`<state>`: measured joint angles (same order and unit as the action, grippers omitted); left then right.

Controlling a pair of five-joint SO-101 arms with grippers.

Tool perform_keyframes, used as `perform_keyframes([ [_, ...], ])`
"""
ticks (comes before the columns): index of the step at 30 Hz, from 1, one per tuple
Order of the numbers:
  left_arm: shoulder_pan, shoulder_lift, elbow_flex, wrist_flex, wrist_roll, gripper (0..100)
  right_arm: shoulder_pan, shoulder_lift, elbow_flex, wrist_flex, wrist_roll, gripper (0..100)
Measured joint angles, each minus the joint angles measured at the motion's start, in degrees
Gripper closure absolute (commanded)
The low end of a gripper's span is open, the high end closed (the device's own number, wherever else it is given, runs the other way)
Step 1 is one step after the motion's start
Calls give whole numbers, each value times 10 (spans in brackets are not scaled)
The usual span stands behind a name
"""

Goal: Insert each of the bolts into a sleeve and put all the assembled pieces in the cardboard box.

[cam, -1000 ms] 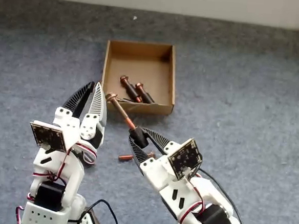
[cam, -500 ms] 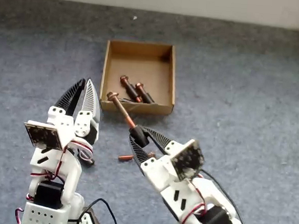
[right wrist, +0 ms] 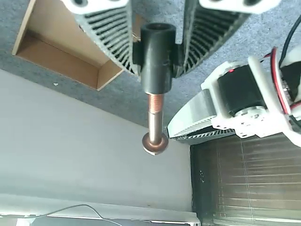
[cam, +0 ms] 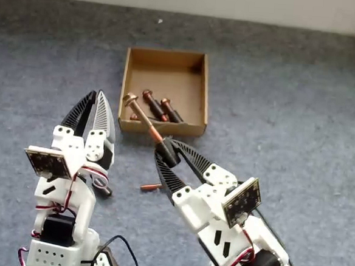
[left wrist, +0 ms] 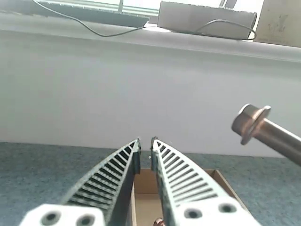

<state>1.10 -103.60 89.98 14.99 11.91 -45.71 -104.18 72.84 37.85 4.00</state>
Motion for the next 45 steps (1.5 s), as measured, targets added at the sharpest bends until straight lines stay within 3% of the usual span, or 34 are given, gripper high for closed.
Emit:
perform_keyframes([
  [8, 22, 0, -1, -3, -3, 938, -81, 0, 0, 7, 12, 995],
  [19, 51, 0, 0, -3, -13, 939, -81, -3, 63, -29, 49, 995],
  [28, 103, 0, 0, -3, -83, 991, -79, -4, 120, -82, 76, 995],
  [45, 117, 0, 17, -3, -98, 991, -38, -4, 126, -120, 61, 995],
])
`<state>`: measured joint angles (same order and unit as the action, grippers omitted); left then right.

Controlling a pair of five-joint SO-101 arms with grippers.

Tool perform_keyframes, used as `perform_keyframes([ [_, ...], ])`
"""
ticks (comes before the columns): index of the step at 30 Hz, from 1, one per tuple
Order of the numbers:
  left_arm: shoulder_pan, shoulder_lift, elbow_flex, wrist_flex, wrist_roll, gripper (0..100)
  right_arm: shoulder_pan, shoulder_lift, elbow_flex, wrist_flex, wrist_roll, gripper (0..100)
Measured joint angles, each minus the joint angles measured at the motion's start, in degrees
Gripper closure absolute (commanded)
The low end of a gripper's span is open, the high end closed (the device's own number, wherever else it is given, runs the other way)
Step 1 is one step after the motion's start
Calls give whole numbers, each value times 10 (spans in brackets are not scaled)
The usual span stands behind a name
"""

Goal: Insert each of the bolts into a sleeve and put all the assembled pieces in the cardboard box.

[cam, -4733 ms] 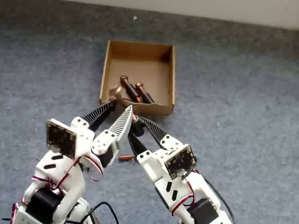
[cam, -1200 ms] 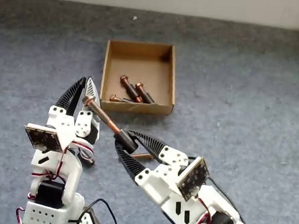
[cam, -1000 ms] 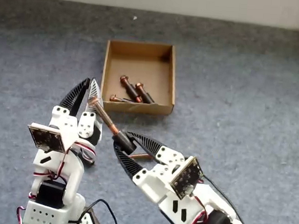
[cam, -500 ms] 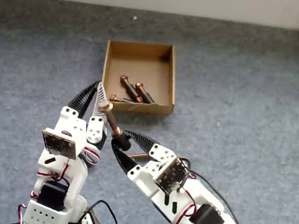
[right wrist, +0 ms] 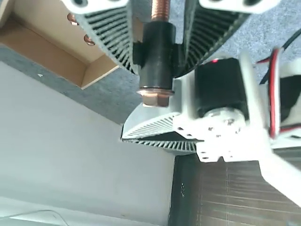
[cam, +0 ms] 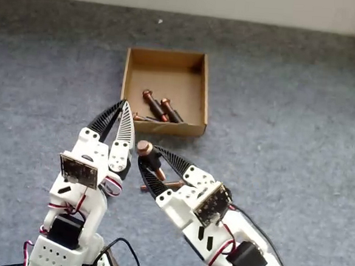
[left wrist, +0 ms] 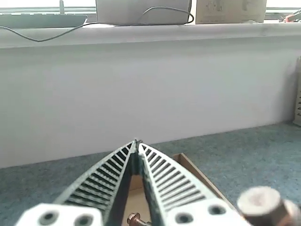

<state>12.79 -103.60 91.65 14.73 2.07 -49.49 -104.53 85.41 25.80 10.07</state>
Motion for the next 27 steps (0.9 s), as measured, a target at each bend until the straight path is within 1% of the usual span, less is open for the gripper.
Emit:
perform_keyframes([
  [9, -11, 0, 0, 0, 0, 990, 79, 1, -18, -7, -1, 995],
  [11, -11, 0, 0, 0, 0, 990, 96, -1, 3, -29, -1, 995],
  [15, -11, 0, 0, 0, 0, 990, 133, 1, 95, -96, -1, 995],
  [20, -11, 0, 9, 0, 0, 991, 181, 4, 103, -148, -1, 995],
  [23, -33, 0, 9, 0, 0, 992, 204, 4, 103, -152, -1, 995],
  [27, -76, 0, 8, 0, 0, 993, 210, 4, 103, -153, -1, 995],
])
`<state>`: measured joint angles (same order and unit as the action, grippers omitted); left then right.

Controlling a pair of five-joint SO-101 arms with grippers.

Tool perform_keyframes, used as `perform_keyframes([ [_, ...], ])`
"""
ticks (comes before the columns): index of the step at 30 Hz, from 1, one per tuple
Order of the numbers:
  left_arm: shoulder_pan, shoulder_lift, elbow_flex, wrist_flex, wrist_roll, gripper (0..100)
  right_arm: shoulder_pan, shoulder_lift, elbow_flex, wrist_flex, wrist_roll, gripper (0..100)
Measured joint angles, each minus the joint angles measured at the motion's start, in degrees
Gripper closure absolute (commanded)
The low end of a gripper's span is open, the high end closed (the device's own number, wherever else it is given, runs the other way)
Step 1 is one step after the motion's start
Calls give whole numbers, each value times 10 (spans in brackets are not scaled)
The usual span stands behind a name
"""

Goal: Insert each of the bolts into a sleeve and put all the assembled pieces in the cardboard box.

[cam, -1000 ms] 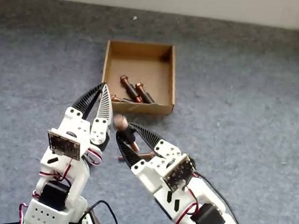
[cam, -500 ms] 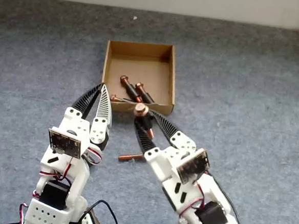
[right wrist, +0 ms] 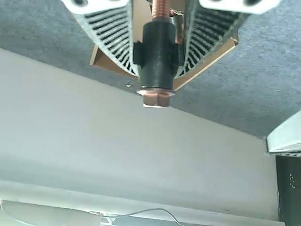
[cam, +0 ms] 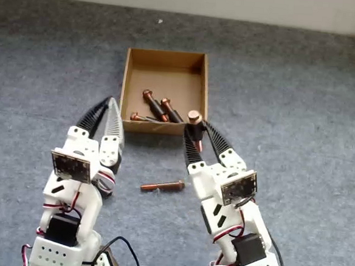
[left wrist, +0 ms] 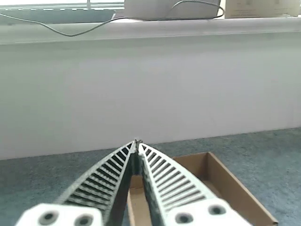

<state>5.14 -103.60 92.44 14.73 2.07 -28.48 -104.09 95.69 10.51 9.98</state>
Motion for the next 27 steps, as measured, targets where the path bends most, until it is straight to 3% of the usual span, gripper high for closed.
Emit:
perform_keyframes([
  [5, -70, 0, -2, 51, 0, 993, 3, 0, 0, 1, 0, 995],
  [14, -185, 0, -2, 258, 0, 990, 3, 0, 0, 47, 0, 995],
  [18, -206, 0, 4, 330, 0, 990, 3, 0, 0, 70, 0, 995],
  [24, -209, 0, 11, 340, 0, 990, 4, 0, -55, 220, 0, 992],
  [27, -209, 0, 11, 340, 0, 990, 3, 12, -111, 246, 0, 983],
])
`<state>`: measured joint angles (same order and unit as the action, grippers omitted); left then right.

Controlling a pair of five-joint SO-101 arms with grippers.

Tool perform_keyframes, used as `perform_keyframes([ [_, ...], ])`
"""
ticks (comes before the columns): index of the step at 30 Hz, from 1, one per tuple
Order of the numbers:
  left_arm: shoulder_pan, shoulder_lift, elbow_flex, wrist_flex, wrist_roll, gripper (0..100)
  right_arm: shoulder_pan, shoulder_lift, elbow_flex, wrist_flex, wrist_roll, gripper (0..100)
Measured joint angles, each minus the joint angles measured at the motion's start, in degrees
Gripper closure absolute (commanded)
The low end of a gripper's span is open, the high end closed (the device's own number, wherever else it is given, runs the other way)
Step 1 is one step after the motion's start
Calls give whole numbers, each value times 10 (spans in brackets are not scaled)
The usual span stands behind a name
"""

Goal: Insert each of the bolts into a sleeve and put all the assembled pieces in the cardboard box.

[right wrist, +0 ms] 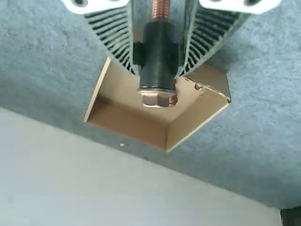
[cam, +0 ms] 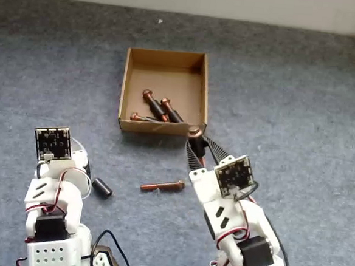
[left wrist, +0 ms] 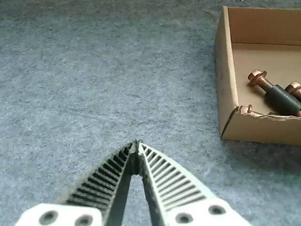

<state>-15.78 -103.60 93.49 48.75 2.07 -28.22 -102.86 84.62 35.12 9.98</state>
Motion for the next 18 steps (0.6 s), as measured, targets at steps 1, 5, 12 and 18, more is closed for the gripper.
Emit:
perform_keyframes([
  [1, 0, 0, 0, 0, 0, 990, 0, 16, -18, 0, 0, 983],
  [5, 0, 0, 0, 0, 0, 990, 0, 134, -103, 4, 0, 987],
  [12, 0, 0, 0, 0, 0, 990, 0, 445, -309, 4, 0, 987],
  [18, 0, 0, 0, 0, 0, 990, 0, 680, -470, 4, 0, 987],
])
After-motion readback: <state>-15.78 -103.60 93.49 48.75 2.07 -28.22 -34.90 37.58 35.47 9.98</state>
